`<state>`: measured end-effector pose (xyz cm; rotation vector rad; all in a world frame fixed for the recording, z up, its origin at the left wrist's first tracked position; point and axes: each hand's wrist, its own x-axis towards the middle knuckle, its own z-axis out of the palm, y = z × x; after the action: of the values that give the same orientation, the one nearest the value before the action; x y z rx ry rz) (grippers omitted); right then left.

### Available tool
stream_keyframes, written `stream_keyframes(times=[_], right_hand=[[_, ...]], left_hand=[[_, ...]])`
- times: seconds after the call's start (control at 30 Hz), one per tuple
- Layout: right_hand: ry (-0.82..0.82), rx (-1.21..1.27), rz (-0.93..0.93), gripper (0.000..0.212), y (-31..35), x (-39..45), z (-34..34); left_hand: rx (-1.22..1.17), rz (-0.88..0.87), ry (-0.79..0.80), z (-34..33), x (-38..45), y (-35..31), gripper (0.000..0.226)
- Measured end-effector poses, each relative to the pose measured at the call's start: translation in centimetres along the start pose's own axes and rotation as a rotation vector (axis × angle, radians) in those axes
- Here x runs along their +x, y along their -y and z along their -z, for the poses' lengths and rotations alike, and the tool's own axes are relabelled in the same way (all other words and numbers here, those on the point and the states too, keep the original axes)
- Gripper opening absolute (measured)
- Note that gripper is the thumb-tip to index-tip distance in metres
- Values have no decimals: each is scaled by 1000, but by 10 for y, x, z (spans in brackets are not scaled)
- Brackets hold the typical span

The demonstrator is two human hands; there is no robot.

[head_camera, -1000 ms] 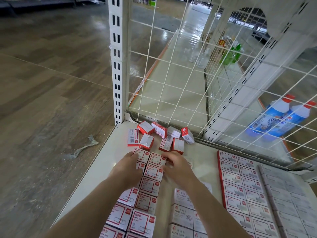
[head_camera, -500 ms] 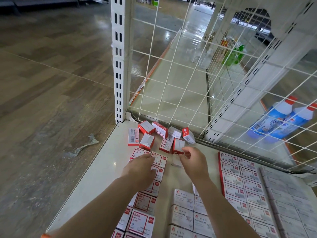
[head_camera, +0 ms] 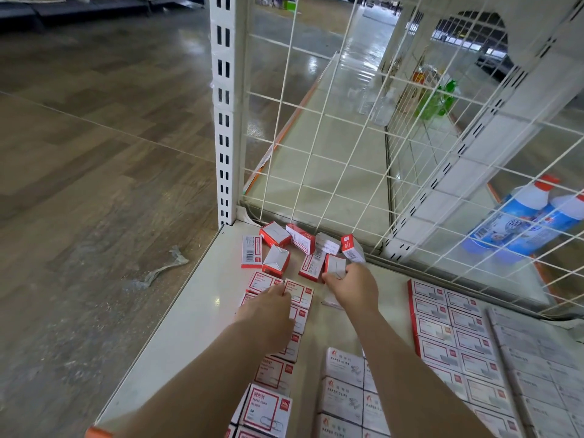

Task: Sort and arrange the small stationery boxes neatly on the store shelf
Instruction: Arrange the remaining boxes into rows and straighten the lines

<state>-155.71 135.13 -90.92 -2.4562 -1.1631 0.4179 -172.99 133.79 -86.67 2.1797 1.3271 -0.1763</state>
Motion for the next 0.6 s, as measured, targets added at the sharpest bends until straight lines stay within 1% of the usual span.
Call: stream_keyframes(times=[0.1, 0.17, 0.2, 0.27, 0.37, 0.43, 0.5, 0.6], right_hand=[[-2, 3, 7, 20, 0, -5, 6], [-14, 32, 39, 19, -5, -10, 11], [-24, 53, 57, 23, -8, -12, 14], [-41, 102, 59, 30, -13, -19, 21], [-57, 230, 68, 12, -18, -30, 36], [-59, 312, 113, 15, -19, -39, 45], [-54, 379, 139, 17, -18, -49, 52], [-16, 441, 143, 13, -17, -61, 59]], left_hand=[[-42, -18, 32, 2, -2, 3, 50], [-57, -30, 49, 2, -4, 4, 52], [-60, -35, 44, 2, -6, 4, 53], [-87, -37, -5, 3, -9, 4, 52], [-175, 8, -137, 7, -11, 4, 47], [-242, 41, -173, 10, -12, 3, 44], [-270, 36, -155, 11, -14, 0, 45], [-217, -45, -93, 11, -19, -6, 57]])
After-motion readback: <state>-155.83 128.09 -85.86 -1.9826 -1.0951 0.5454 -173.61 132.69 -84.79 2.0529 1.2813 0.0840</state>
